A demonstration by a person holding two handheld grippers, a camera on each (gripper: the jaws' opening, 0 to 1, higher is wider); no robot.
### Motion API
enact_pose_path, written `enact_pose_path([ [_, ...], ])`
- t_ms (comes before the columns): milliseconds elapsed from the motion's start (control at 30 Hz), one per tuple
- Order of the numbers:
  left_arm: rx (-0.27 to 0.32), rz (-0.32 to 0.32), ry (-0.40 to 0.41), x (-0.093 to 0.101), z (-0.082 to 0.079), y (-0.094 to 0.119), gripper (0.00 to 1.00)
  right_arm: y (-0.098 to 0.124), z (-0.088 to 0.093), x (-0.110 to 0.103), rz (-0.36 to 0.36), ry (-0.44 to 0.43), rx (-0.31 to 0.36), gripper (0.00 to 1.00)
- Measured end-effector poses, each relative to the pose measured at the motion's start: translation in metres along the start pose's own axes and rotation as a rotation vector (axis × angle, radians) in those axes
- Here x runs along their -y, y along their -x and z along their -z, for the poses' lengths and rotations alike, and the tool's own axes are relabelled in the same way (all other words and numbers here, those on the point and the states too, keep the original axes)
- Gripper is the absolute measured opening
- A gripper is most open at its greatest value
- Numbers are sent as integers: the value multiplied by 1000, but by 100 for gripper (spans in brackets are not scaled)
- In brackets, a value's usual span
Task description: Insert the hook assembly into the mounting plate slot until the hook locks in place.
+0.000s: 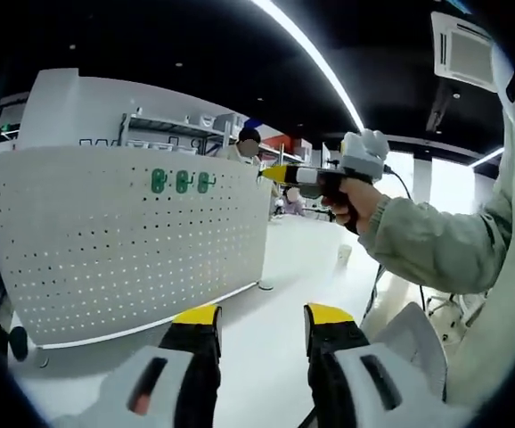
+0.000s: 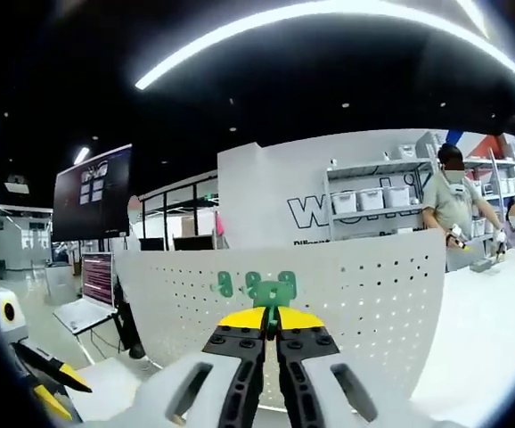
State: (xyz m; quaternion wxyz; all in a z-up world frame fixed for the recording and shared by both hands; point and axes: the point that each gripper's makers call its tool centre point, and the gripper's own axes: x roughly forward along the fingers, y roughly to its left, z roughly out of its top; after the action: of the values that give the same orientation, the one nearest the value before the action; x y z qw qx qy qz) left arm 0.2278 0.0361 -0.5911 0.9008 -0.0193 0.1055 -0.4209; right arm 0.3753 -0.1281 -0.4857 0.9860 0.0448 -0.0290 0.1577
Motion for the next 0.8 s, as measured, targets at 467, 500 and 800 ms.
enact_pose_path([
  [467,-14,-1,19,-6,6,-7,38,-38,7,26,59,57,-29,2],
  [500,-14,1,19,-6,6,-7,38,-39,7,27,63,59,-29,2],
  [800,-17,2,17,-9,5,-9,38,-56,-1,41,108,203,-35,2],
])
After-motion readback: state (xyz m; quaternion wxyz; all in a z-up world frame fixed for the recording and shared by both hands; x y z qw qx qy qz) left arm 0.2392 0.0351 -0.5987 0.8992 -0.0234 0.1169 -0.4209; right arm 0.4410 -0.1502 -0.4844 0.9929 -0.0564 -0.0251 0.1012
